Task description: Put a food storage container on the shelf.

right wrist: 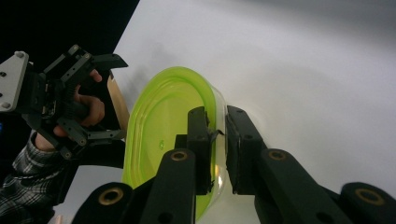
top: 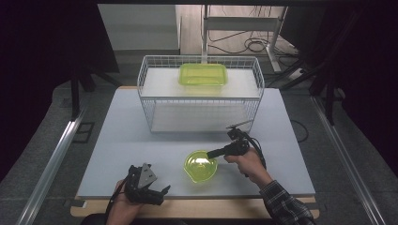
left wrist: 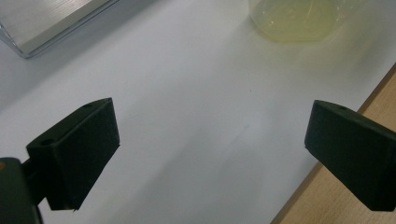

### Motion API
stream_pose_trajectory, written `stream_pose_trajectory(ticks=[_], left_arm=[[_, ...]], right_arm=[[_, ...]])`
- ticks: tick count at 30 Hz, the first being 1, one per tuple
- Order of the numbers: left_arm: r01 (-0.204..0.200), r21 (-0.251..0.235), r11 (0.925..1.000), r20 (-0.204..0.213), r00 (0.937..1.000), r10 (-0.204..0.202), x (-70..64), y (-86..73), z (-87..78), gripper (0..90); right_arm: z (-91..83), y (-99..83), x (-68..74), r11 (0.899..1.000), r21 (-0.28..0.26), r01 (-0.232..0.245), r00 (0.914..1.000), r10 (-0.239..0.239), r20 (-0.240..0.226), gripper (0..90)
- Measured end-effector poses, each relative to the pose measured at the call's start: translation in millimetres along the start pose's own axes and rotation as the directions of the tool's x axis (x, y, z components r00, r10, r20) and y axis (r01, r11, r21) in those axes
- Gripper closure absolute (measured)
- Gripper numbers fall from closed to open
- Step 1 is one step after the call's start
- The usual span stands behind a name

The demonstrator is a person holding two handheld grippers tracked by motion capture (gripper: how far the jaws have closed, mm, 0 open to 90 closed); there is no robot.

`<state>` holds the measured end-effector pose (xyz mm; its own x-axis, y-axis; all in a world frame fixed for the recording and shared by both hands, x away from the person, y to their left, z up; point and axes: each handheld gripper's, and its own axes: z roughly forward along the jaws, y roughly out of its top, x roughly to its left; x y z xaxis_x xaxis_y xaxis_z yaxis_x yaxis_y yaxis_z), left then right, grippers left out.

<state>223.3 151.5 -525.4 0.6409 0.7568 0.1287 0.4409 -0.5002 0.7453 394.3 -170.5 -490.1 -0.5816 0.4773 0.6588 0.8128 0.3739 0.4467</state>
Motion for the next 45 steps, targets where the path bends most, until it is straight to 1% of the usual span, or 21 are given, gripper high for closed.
stream_pose_trajectory(ticks=[1,4,6,8,9,15,17,23,24,26,27,28,29,30,33,36,40,41,43,44,45], left_arm=[[0.001,-0.001,1.0,-0.001,1.0,-0.001,0.0,0.0,-0.1,2.8],[0.006,-0.006,1.0,-0.002,1.0,-0.006,0.2,0.1,-0.3,2.8],[0.005,-0.006,1.0,-0.006,1.0,-0.006,0.9,0.2,-1.0,2.7],[0.011,-0.009,0.9999,-0.007,0.9999,-0.011,1.3,0.1,-1.1,2.7],[0.017,-0.012,0.9998,-0.006,0.9998,-0.017,1.1,0.0,-0.8,2.7],[0.009,-0.007,0.9999,-0.008,0.9999,-0.009,1.1,0.3,-1.1,2.6],[0.015,-0.011,0.9998,-0.006,0.9999,-0.015,1.6,0.2,-1.2,2.6],[0.056,-0.029,0.998,0.013,0.9984,-0.056,4.9,-0.6,-1.8,2.5],[0.056,-0.029,0.998,0.013,0.9984,-0.056,4.9,-0.6,-1.8,2.5],[0.069,-0.031,0.9972,0.017,0.9975,-0.068,6.6,-1.1,-2.1,2.6],[0.069,-0.031,0.9972,0.017,0.9975,-0.068,6.6,-1.1,-2.1,2.6],[0.072,-0.028,0.997,0.019,0.9972,-0.072,6.9,-1.4,-1.7,2.6],[0.072,-0.028,0.997,0.019,0.9972,-0.072,6.9,-1.4,-1.7,2.5],[0.072,-0.026,0.9971,0.021,0.9972,-0.071,6.8,-1.4,-1.4,2.5],[0.07,-0.023,0.9973,0.022,0.9974,-0.069,6.3,-1.2,-1.2,2.5],[0.068,-0.021,0.9974,0.023,0.9974,-0.068,6.0,-1.2,-0.7,2.5],[0.075,-0.021,0.997,0.025,0.9969,-0.074,6.6,-1.4,-0.6,2.5],[0.077,-0.022,0.9968,0.026,0.9968,-0.076,6.8,-1.5,-0.6,2.5],[0.076,-0.021,0.9969,0.026,0.9968,-0.076,7.1,-1.5,-0.7,2.5],[0.077,-0.02,0.9969,0.027,0.9967,-0.076,7.0,-1.5,-0.6,2.5],[0.077,-0.02,0.9969,0.027,0.9967,-0.076,7.0,-1.5,-0.6,2.5]], right_arm=[[-1.6,0.0,1.3,1.0,-0.006,0.002,1.0,-0.002,0.002,80.7],[-7.8,0.4,3.8,0.999,-0.034,-0.003,0.9999,0.002,-0.011,80.8],[-12.4,1.0,5.8,0.999,-0.053,0.001,1.0,-0.002,-0.006,80.8],[-17.2,1.5,7.8,0.997,-0.076,-0.003,0.9998,0.001,-0.018,80.8],[-19.8,1.8,8.8,0.996,-0.087,-0.004,0.9998,0.002,-0.02,80.8],[-35.0,5.4,16.1,0.989,-0.145,-0.006,0.9998,0.003,-0.018,80.8],[-39.3,7.0,18.0,0.987,-0.16,-0.008,0.9998,0.005,-0.022,80.8],[-50.8,12.4,23.0,0.98,-0.199,-0.007,0.9996,0.002,-0.026,80.8],[-52.5,13.3,23.9,0.98,-0.201,-0.011,0.9996,0.005,-0.028,80.8],[-55.9,15.2,25.7,0.977,-0.211,-0.014,0.9996,0.008,-0.029,80.8],[-55.9,15.2,25.7,0.977,-0.211,-0.014,0.9996,0.008,-0.029,80.8],[-59.2,17.6,27.5,0.975,-0.223,-0.018,0.9995,0.012,-0.031,80.8],[-59.2,17.6,27.5,0.975,-0.223,-0.018,0.9995,0.012,-0.031,80.8],[-63.0,20.5,29.3,0.972,-0.236,-0.018,0.9994,0.01,-0.033,80.8],[-66.2,22.8,31.0,0.969,-0.245,-0.021,0.9992,0.013,-0.037,80.8],[-72.7,28.5,34.7,0.963,-0.268,-0.02,0.9992,0.01,-0.039,80.8],[-77.5,33.1,37.6,0.959,-0.281,-0.022,0.9991,0.011,-0.04,80.8],[-81.5,37.2,40.5,0.957,-0.29,-0.021,0.9992,0.011,-0.037,80.8],[-82.9,38.6,41.5,0.956,-0.294,-0.02,0.9993,0.009,-0.037,80.8],[-86.5,42.3,44.7,0.952,-0.306,-0.018,0.9994,0.008,-0.035,80.8],[-88.6,44.2,46.3,0.95,-0.31,-0.019,0.9994,0.009,-0.035,80.8]])
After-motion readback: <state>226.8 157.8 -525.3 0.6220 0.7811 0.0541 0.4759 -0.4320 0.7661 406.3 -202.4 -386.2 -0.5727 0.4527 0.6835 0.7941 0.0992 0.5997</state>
